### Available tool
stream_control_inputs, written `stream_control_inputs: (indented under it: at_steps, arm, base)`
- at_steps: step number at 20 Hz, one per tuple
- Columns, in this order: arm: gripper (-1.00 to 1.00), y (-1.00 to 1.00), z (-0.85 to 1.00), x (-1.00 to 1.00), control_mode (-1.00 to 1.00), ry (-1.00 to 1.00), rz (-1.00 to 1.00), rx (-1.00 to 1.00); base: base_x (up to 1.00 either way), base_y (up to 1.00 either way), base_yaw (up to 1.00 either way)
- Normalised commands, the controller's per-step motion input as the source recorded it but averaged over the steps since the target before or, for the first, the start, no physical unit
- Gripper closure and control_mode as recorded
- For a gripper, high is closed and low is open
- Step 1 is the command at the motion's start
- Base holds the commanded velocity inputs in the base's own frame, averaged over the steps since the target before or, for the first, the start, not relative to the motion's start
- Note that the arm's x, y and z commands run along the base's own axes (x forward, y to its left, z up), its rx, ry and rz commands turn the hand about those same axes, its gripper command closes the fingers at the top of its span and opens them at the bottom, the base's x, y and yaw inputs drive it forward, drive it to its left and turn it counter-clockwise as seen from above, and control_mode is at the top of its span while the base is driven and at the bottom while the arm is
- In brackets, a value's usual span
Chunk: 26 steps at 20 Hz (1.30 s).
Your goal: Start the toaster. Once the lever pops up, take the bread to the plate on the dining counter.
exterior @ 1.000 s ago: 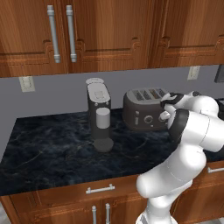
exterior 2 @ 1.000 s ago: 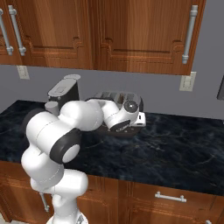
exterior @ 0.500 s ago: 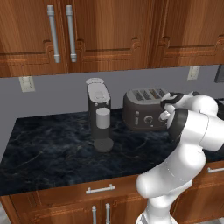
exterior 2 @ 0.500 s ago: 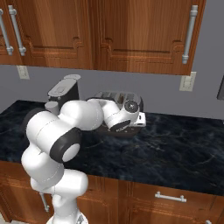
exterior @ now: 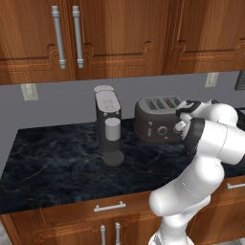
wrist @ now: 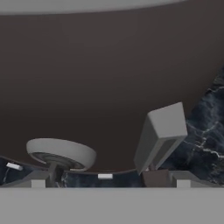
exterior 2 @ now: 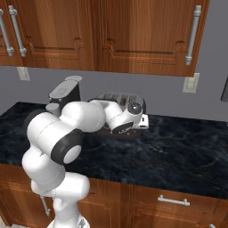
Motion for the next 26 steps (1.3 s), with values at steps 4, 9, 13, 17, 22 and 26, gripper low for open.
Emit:
stream_control_inputs:
  at_steps: [4,9,13,17,22,26]
  arm:
    - [-1.00,0.00,-0.29,0.00,-1.00,0.00,0.00,0.00]
    - [-1.00,0.00,-0.31,0.00,-1.00,0.00,0.01,0.00]
    - [-1.00,0.01,-0.32,-0.01,-1.00,0.00,0.03,0.00]
    - [-1.00,0.03,-0.38,-0.07,-1.00,0.01,0.04,0.00]
    - [-1.00,0.05,-0.43,-0.08,-1.00,0.08,0.04,0.00]
    - [-1.00,0.04,-0.43,-0.07,-1.00,0.11,0.04,0.00]
  base:
    - [0.00,0.00,0.00]
    - [0.00,0.00,0.00]
    - [0.00,0.00,0.00]
    - [0.00,0.00,0.00]
    - [0.00,0.00,0.00]
    - [0.00,0.00,0.00]
